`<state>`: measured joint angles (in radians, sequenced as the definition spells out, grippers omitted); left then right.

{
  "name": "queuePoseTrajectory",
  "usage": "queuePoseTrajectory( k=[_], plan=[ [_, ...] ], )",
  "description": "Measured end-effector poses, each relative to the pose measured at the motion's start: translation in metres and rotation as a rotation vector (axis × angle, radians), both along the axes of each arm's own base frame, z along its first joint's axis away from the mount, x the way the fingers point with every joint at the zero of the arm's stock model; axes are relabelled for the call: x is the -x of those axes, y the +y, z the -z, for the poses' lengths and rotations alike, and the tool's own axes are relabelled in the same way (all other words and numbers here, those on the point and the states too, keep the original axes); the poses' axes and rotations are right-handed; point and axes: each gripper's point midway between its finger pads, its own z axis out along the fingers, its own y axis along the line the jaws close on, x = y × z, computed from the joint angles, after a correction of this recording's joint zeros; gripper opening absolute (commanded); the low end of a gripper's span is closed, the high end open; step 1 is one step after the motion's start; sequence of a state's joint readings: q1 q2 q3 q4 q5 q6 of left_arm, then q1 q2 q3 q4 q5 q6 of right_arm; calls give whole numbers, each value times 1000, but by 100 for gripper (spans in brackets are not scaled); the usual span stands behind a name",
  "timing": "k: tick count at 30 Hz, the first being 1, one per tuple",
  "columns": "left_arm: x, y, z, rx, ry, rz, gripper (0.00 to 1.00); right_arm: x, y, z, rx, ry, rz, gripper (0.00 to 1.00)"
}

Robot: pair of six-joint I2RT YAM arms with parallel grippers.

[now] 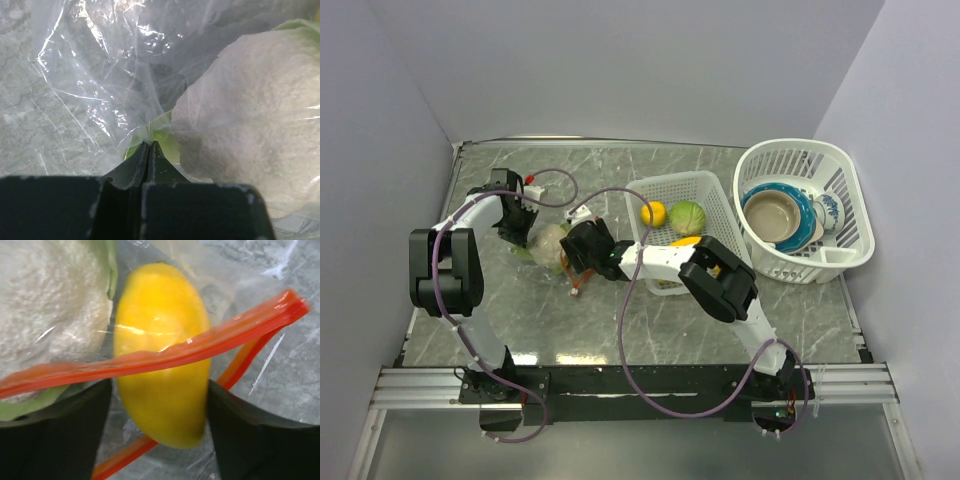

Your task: Open the zip-top bag and remove the fake food

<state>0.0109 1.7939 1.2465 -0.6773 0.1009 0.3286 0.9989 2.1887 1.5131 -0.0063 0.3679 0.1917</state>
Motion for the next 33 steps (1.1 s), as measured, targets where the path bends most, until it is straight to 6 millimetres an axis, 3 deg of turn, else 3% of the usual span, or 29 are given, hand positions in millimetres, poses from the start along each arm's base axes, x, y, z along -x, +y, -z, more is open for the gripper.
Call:
queuePoseTrajectory(
  k=[1, 2, 5, 8, 13, 18, 21, 24, 27, 28, 30, 31, 32, 33],
  plan=[
    [0, 0, 0, 0, 0, 0, 1, 0, 1, 0, -5, 1, -2, 56],
    [0, 0, 0, 0, 0, 1, 1, 1, 2, -1, -9, 2, -8, 44],
    [0, 0, 0, -2, 0, 3, 1, 5, 0, -2, -26, 10, -10, 27],
    [0, 1, 0, -6, -1, 2, 1, 13, -11, -10, -38, 14, -4, 18],
    [-2, 4, 0, -21, -7, -3, 1, 36, -41, -48, -91, 2, 5, 18],
    [-2, 4, 0, -23, -6, -4, 1, 52, -74, -121, -231, -82, 28, 18],
    [-1, 3, 1, -16, -3, -2, 1, 47, -100, -151, -303, -132, 92, 11],
    [0, 0, 1, -4, 1, 1, 1, 23, -141, -150, -322, -148, 232, 9],
    [1, -2, 0, 13, 7, 4, 1, 1, -186, -125, -274, -131, 377, 21],
    [1, -3, -1, 16, 8, 5, 1, -3, -200, -114, -251, -117, 418, 42],
    [2, -4, -1, 20, 11, 6, 1, -8, -221, -98, -209, -91, 477, 69],
    [2, -4, -1, 23, 11, 7, 1, -9, -226, -94, -196, -83, 493, 92],
    [2, -5, -1, 25, 12, 8, 1, -9, -228, -91, -189, -79, 499, 100],
    [2, -5, -1, 26, 13, 8, 1, -9, -229, -91, -183, -78, 499, 100]
  ],
)
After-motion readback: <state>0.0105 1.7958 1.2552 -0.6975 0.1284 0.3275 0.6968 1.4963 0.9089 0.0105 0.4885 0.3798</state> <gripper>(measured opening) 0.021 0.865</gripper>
